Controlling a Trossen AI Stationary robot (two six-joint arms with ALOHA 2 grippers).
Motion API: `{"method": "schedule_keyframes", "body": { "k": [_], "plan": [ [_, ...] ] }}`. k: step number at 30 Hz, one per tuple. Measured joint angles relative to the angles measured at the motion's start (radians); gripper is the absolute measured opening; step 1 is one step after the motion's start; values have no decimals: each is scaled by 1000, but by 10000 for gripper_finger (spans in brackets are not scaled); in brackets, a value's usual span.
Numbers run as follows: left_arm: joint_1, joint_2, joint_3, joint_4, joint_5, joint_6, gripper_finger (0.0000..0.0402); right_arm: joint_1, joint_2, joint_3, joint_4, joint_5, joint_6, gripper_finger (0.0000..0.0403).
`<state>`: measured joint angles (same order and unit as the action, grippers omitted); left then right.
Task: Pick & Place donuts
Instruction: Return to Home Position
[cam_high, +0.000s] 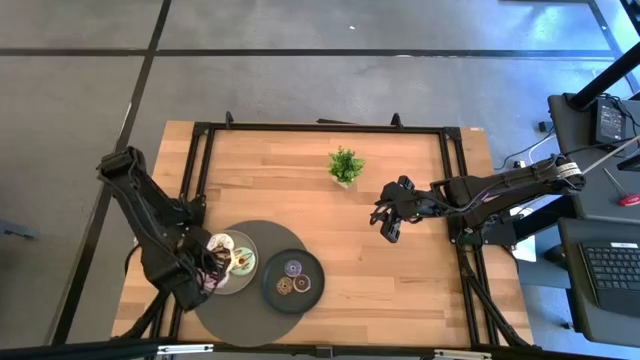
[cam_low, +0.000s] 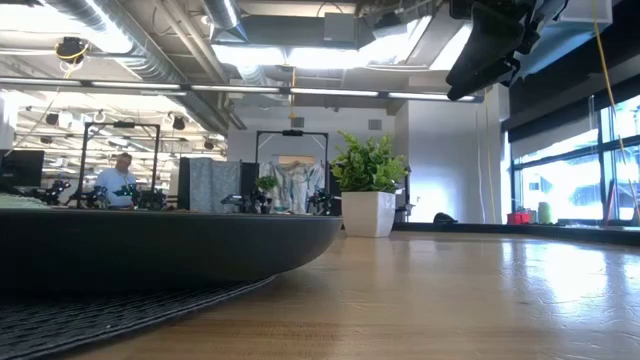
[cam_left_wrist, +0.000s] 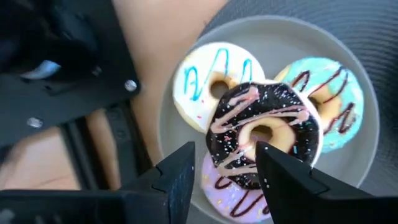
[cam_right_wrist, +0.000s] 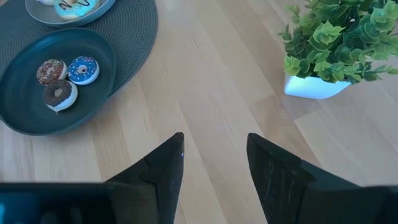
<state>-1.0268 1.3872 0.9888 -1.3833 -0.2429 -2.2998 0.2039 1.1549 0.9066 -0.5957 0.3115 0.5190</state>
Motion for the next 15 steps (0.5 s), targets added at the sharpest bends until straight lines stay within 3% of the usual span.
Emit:
{"method": "schedule_keyframes", "body": {
  "k": [3, 8, 12, 15],
  "plan": [
    [9, -15, 55, -53, -52, 30, 162, 0, 0, 0, 0, 0, -5, 177],
    [88, -44, 108, 91, -394, 247, 164, 0, 0, 0, 25, -28, 10, 177],
    [223, -76, 108, 354, -562, 571, 162, 0, 0, 0, 146, -120, -58, 177],
    [350, -99, 108, 565, -557, 925, 160, 1, 4, 0, 279, -175, -117, 177]
  ]
}}
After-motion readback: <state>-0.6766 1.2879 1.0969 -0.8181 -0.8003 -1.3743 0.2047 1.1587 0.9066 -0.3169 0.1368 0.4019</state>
